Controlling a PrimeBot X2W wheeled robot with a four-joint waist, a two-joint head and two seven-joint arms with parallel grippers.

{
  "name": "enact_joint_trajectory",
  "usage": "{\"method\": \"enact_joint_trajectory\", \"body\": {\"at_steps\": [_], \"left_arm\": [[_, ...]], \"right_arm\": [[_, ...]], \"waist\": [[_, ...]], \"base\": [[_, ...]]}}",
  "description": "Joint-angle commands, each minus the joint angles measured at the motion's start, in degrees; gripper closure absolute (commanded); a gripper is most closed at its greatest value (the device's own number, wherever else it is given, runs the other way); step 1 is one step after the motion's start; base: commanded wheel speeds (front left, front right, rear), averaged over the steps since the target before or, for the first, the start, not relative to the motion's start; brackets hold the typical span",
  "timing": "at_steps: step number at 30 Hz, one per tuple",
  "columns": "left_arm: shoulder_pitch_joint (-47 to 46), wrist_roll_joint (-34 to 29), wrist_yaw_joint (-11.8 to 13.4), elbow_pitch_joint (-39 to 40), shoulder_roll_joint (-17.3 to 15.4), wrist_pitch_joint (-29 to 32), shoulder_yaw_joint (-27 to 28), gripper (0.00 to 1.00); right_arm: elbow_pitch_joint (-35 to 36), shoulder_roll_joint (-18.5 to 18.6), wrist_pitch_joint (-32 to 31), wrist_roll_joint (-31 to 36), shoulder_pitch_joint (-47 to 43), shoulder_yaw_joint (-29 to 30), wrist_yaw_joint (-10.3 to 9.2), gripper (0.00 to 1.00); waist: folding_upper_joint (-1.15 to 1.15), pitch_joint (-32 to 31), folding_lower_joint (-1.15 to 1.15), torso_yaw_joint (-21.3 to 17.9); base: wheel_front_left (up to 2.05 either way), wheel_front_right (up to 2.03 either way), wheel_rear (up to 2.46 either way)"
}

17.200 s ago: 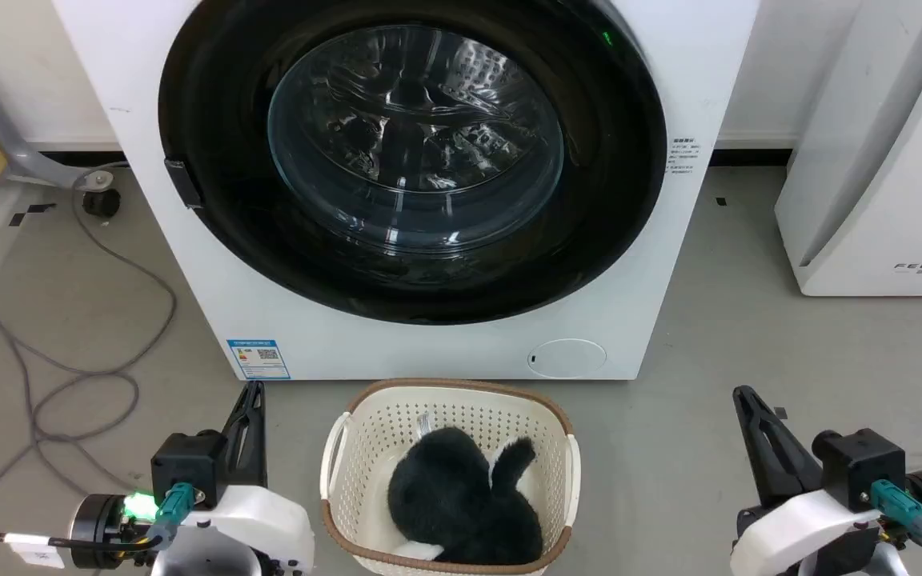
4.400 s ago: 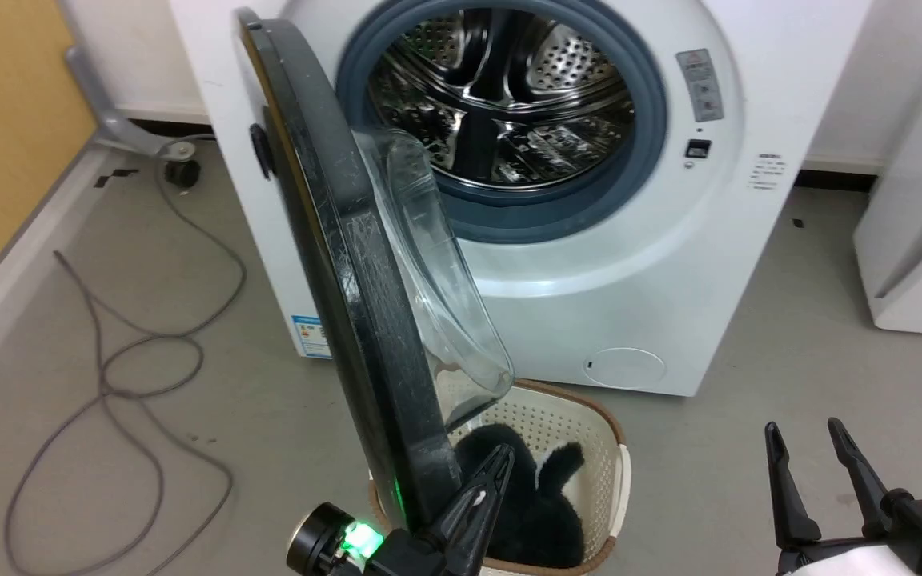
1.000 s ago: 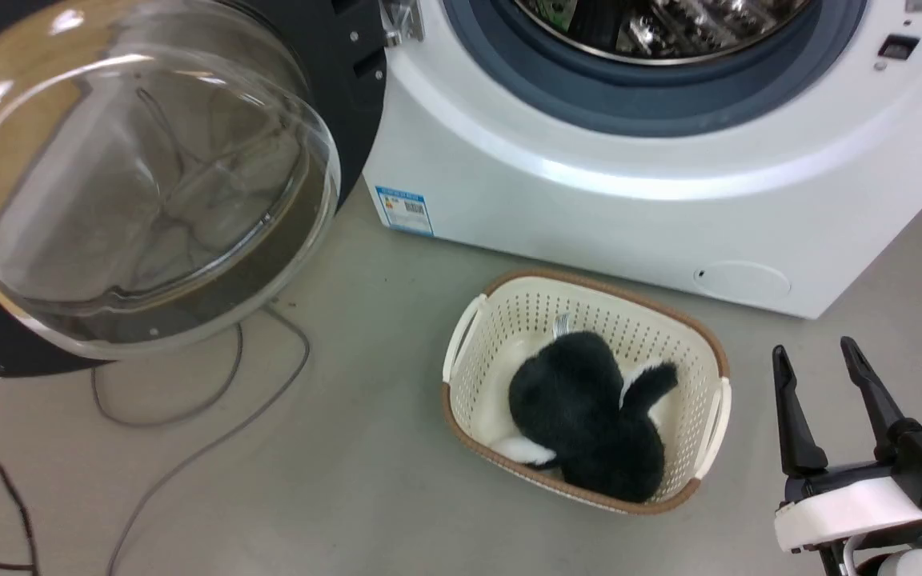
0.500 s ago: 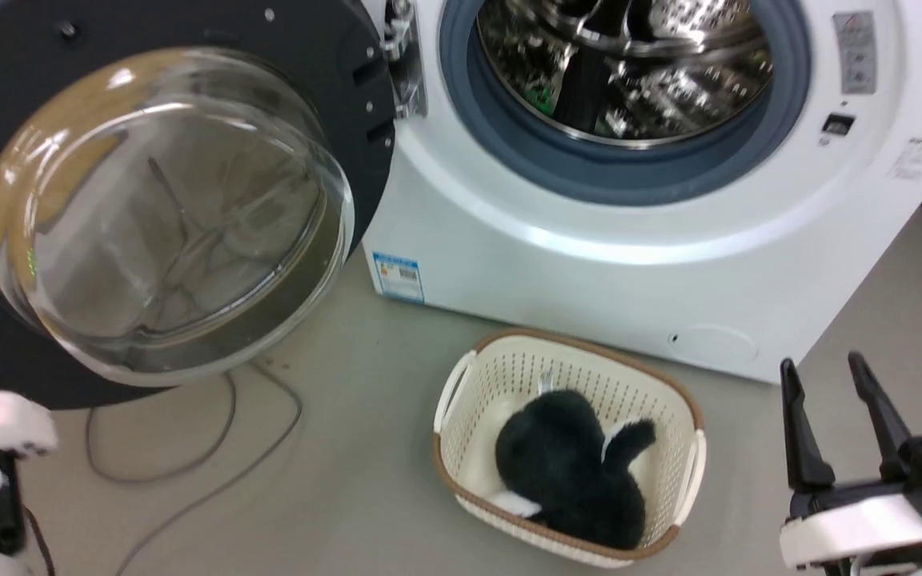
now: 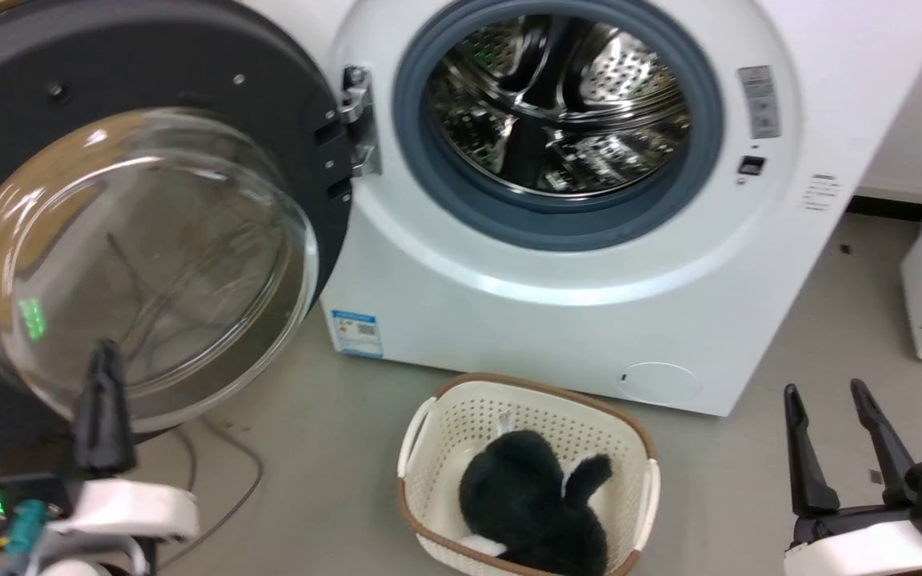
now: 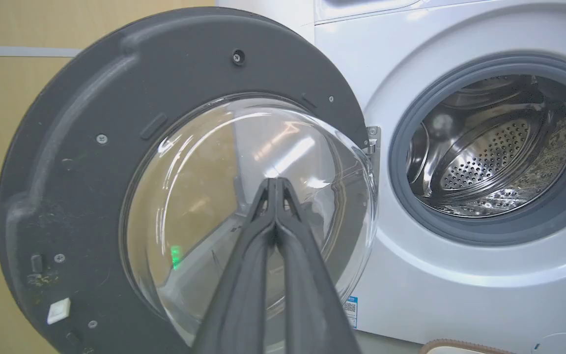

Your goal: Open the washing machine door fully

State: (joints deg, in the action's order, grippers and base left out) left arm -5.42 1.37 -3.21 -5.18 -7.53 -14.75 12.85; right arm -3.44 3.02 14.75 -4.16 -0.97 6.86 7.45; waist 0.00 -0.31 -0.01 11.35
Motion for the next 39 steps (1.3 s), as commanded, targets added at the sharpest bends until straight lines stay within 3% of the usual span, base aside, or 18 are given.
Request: {"method": "enact_joint_trajectory", "body": {"at_steps": [1, 15, 16, 19, 32, 33, 39], "left_arm": [[1.3, -0.6, -0.2, 0.7, 0.5, -0.3, -0.6, 1.00], [7.2, -0.3, -0.7, 1.9, 2.9, -0.3, -6.0, 1.00], [7.2, -0.1, -0.8, 1.7, 3.0, -0.3, -6.2, 0.95], [7.6, 1.1, -1.1, 1.5, 3.3, -0.3, -6.6, 0.00], [9.8, 2.4, -1.1, 1.1, 4.2, -0.3, -8.2, 0.00], [9.0, 2.2, -1.0, 1.2, 4.2, 0.0, -8.3, 1.00], [8.9, 2.2, -0.9, 1.3, 4.2, 0.4, -8.4, 1.00]], "right_arm": [[0.3, -0.1, 0.2, -0.4, -0.9, 0.1, 0.03, 0.00], [0.3, -0.1, 0.3, -0.3, -1.9, -0.2, 0.03, 0.00], [0.2, -0.1, 0.3, -0.3, -2.1, -0.1, 0.03, 0.00], [0.2, -0.1, 0.3, -0.3, -2.6, 0.0, 0.03, 0.00], [0.2, -0.1, 0.3, -0.3, -3.3, -0.3, 0.03, 0.00], [0.1, 0.0, 0.0, -0.3, -2.4, -0.2, 0.00, 1.00], [0.2, 0.0, -0.4, -0.2, -2.3, -0.3, 0.00, 1.00]], "waist": [[0.00, -0.7, 0.01, -1.2], [0.00, -2.6, 0.01, -8.7], [0.00, -2.6, 0.01, -9.2], [0.00, -2.8, 0.01, -10.5], [0.00, -2.8, 0.01, -13.5], [0.00, -2.8, 0.01, -13.5], [0.00, -2.8, 0.01, -13.5]], "base": [[0.00, 0.00, 0.00], [0.00, 0.00, 0.00], [0.00, 0.00, 0.00], [0.00, 0.00, 0.00], [0.00, 0.00, 0.00], [0.00, 0.00, 0.00], [0.00, 0.00, 0.00]]}}
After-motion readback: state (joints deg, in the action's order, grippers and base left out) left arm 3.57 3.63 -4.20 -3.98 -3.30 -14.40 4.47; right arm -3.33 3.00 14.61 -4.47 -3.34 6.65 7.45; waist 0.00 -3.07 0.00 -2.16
